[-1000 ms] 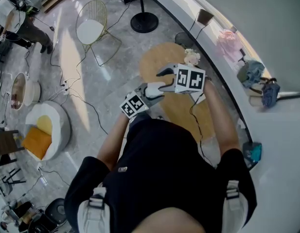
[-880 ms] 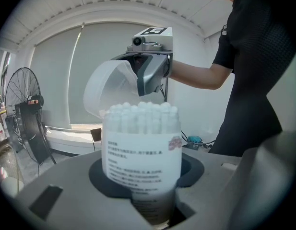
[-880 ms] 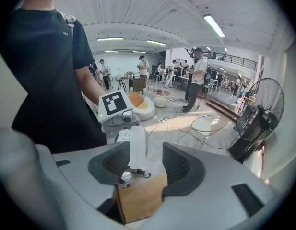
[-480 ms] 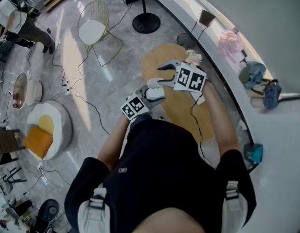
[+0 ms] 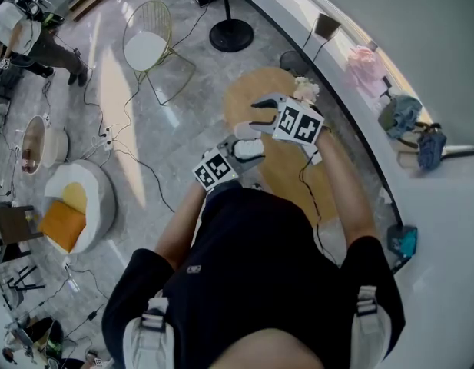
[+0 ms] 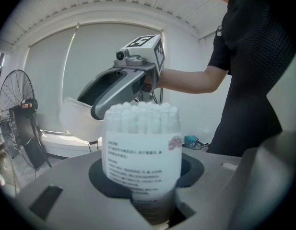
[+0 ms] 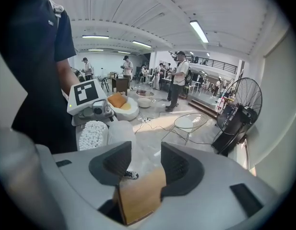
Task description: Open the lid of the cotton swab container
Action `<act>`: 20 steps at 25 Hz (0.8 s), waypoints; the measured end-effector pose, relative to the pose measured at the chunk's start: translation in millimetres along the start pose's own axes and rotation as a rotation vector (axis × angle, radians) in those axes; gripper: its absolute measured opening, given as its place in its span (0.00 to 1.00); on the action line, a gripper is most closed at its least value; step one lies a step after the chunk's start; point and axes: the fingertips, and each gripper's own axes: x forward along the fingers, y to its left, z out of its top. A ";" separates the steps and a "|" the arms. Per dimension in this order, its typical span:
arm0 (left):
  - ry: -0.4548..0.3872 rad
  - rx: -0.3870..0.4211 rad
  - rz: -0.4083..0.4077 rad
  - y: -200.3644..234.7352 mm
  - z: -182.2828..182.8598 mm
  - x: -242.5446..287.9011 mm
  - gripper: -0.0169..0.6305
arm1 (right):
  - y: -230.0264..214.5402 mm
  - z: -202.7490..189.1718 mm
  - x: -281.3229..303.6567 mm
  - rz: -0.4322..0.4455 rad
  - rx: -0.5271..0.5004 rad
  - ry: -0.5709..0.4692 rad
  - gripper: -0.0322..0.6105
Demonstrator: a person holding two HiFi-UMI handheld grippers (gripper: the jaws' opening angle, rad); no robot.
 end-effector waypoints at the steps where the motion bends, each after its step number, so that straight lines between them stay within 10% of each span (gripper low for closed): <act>1: -0.002 0.002 -0.003 0.1 1.7 0.3 0.32 | -1.1 -0.8 0.5 -0.003 0.007 -0.003 0.33; 20: -0.105 -0.063 0.044 16.3 21.7 -25.9 0.32 | 8.7 33.7 -29.6 0.005 0.190 -0.397 0.28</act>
